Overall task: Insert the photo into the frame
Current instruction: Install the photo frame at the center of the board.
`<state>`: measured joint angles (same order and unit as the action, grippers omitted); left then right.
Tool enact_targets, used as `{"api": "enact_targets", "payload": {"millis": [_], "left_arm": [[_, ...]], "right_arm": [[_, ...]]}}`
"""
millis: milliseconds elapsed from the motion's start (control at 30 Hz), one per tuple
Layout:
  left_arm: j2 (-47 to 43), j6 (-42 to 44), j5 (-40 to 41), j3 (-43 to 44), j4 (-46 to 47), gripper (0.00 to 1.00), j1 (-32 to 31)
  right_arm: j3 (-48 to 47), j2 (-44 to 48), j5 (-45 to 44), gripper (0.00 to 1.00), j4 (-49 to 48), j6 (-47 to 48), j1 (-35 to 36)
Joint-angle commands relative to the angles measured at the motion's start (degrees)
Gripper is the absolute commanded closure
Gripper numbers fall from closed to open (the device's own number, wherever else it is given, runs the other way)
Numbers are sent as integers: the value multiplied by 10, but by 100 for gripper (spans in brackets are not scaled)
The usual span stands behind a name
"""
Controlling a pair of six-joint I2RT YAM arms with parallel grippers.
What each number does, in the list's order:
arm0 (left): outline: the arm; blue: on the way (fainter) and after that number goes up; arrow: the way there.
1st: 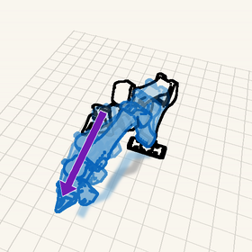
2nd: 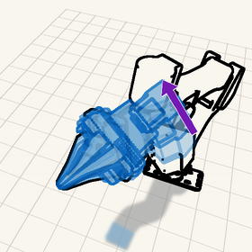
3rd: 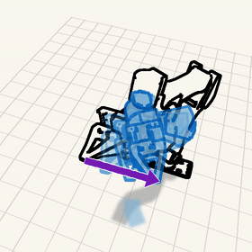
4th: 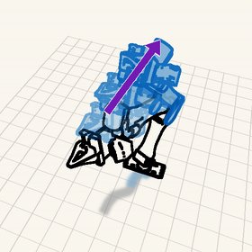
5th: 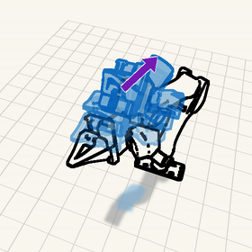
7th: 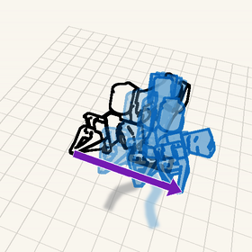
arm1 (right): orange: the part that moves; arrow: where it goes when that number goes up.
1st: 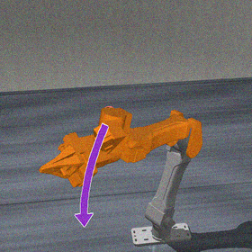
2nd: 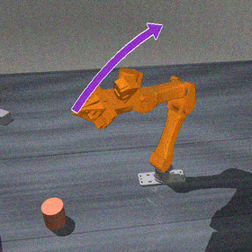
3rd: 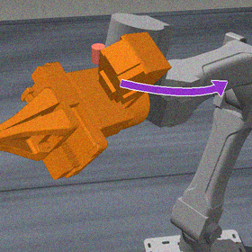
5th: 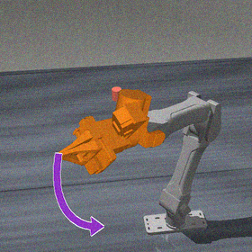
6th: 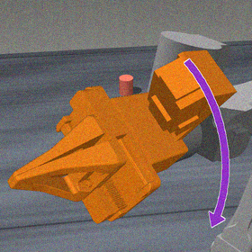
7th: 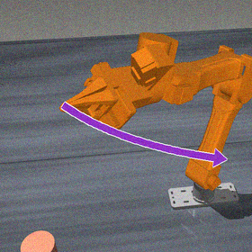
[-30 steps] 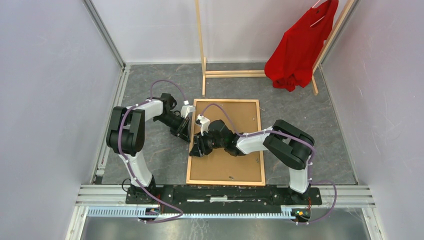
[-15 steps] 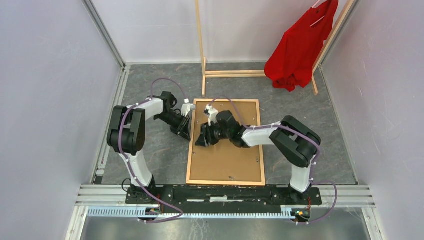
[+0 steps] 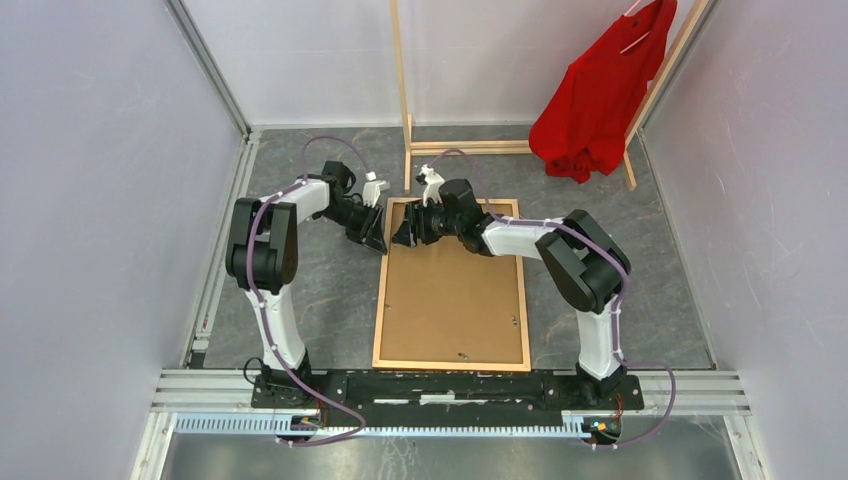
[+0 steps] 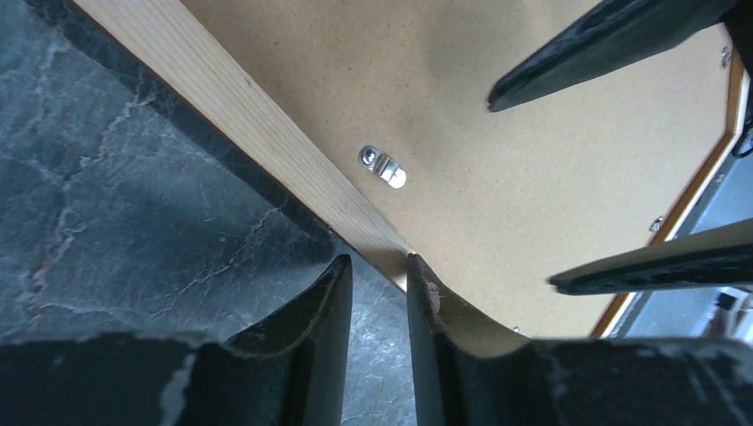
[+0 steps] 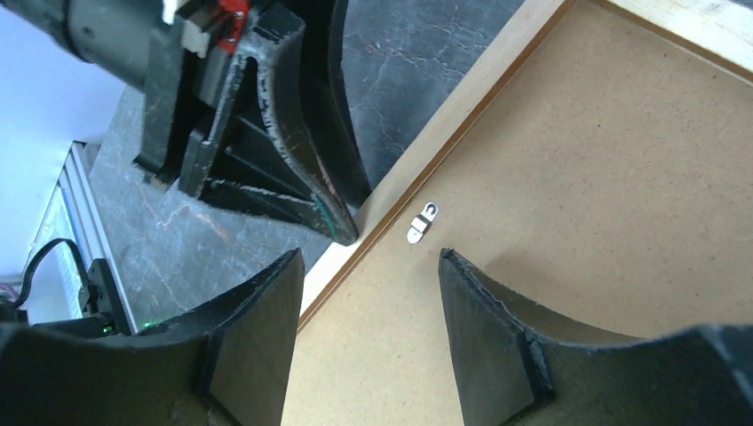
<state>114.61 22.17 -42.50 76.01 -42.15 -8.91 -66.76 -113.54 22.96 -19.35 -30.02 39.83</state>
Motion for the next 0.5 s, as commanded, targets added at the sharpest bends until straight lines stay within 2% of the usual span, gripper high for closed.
{"api": "enact_targets", "payload": {"millis": [0, 133, 467], "left_arm": [[15, -21, -23, 13, 6, 68, 3], [17, -18, -25, 7, 6, 77, 6], [26, -13, -32, -5, 5, 85, 8]], "right_arm": [[-44, -41, 18, 37, 12, 11, -3], [-64, -67, 25, 40, 11, 7, -4], [-62, -97, 44, 45, -28, -33, -4]]}}
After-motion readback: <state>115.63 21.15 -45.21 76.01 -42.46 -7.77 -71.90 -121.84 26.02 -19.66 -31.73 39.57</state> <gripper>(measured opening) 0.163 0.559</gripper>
